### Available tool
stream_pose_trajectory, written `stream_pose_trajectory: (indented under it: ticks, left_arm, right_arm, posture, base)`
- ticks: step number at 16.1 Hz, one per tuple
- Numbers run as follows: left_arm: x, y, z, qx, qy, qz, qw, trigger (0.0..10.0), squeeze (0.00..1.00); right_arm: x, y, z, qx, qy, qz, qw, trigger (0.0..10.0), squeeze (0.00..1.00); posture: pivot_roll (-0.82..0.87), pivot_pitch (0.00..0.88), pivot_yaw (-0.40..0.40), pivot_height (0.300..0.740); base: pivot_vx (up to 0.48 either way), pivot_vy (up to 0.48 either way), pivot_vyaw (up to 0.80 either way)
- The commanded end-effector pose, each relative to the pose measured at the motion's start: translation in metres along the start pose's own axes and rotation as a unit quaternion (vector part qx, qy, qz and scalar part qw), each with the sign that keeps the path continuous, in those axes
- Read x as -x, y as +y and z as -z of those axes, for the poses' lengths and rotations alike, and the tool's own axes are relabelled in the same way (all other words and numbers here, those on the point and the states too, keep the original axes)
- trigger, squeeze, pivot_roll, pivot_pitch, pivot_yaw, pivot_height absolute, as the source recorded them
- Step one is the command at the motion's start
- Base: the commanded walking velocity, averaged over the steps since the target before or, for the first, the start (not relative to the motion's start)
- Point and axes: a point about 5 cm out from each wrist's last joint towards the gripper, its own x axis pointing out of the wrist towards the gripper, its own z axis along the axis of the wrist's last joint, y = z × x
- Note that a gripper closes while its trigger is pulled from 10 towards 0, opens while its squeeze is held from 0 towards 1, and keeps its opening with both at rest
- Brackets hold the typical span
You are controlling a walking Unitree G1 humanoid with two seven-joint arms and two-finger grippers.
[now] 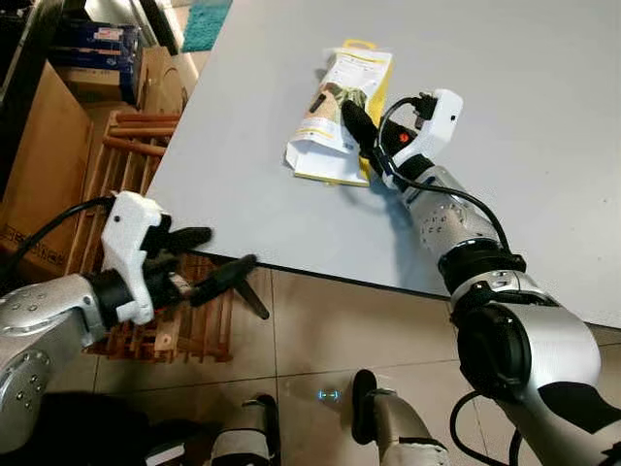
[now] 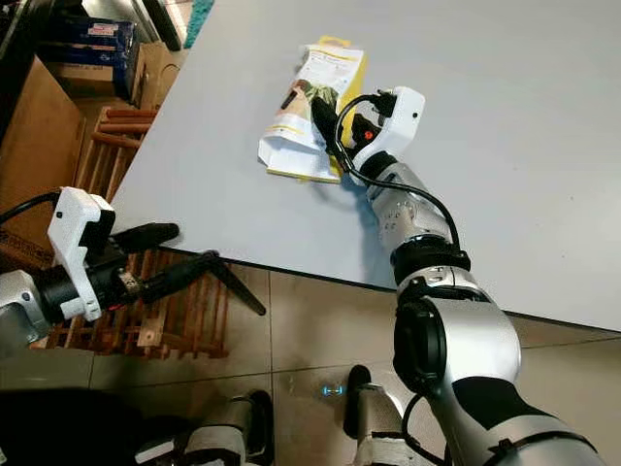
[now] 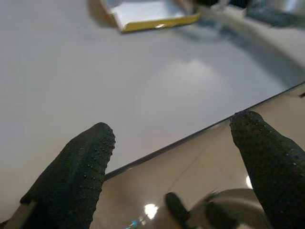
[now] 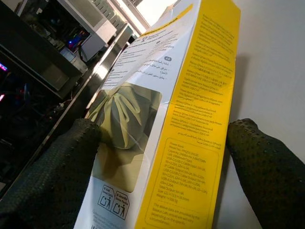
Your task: Picking trash to rubbish bin
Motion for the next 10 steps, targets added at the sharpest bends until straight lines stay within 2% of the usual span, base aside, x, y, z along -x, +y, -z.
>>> stream_pose_trajectory:
  ticks: [1, 2, 3, 10]
  left_arm:
    - [0.0030, -0.0046, -0.0051, 0.002, -0.005, 0.007, 1.000, 10.0, 0.00]
    - [0.0021, -0.0092, -0.0046, 0.003, -0.001, 0.018, 1.000, 10.0, 0.00]
    - [0.0017, -0.0111, -0.0026, 0.005, 0.002, 0.021, 1.000, 10.0, 0.00]
    - [0.0051, -0.0129, -0.0003, 0.011, 0.018, 0.016, 1.000, 10.0, 0.00]
  right_arm:
    - [0.0151, -0.0144, 0.0448, -0.041, 0.081, 0.042, 0.995, 10.0, 0.00]
    - [0.0163, -0.0153, 0.0469, -0.049, 0.081, 0.044, 0.995, 4.5, 0.00]
    - [0.0172, -0.0157, 0.0486, -0.061, 0.079, 0.043, 0.994, 0.0, 0.00]
    - [0.0154, -0.0134, 0.0485, -0.069, 0.073, 0.044, 0.994, 0.0, 0.00]
  posture:
    - [0.35, 0.386, 0.080, 0.740]
    - [0.36, 0.388, 0.082, 0.740]
    - [0.36, 0.390, 0.084, 0.740]
    - [0.37, 0.391, 0.088, 0.740]
  base:
    - [0.000, 0.000, 0.00]
    - [0.000, 0.000, 0.00]
    - [0.000, 0.000, 0.00]
    - [0.000, 0.000, 0.00]
